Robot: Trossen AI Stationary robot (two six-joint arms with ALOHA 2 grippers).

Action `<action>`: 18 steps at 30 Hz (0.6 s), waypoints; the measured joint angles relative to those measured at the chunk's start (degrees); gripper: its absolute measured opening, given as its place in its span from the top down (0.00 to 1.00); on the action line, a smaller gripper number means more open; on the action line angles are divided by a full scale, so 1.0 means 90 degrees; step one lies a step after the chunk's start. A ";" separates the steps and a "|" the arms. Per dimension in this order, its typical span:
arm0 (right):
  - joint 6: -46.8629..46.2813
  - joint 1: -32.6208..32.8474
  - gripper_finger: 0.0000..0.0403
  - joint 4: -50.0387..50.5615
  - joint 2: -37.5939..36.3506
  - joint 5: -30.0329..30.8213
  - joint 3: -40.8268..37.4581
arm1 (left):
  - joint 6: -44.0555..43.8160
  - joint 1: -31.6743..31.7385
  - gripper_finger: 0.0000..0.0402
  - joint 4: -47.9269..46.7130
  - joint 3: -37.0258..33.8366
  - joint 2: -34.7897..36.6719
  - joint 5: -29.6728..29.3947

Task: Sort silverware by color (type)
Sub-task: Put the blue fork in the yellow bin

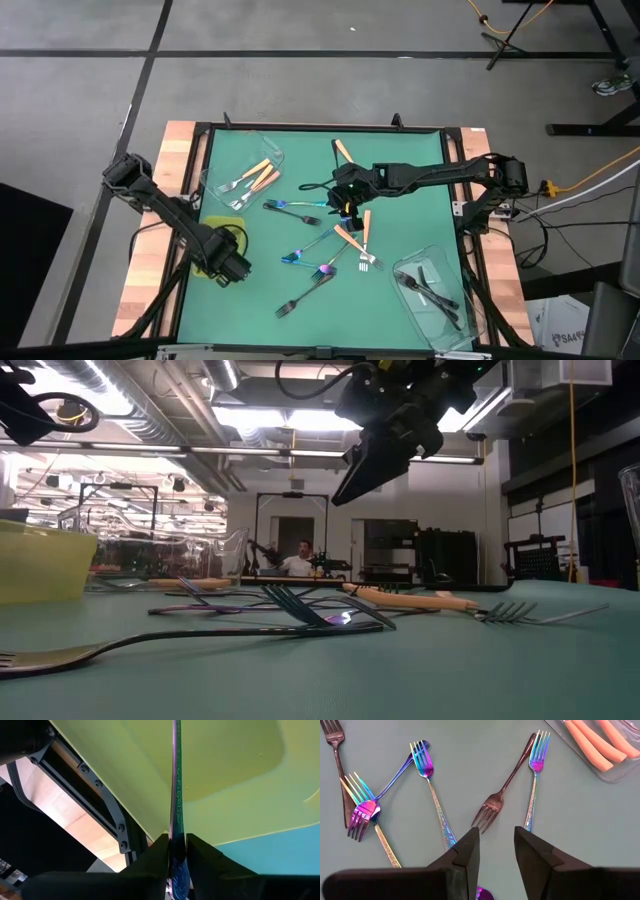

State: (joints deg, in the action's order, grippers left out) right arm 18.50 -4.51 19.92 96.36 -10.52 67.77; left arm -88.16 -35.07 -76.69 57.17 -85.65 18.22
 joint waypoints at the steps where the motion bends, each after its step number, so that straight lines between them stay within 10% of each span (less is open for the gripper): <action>1: -0.0001 0.0000 0.72 -0.0002 0.0000 0.0000 0.0000 | -0.0002 0.0000 0.85 0.0000 0.0000 0.0000 0.0000; 18: 0.0000 0.0000 0.72 -0.0006 0.0000 0.0000 0.0000 | 0.0142 0.0000 0.84 -0.0017 0.0000 0.0000 0.0265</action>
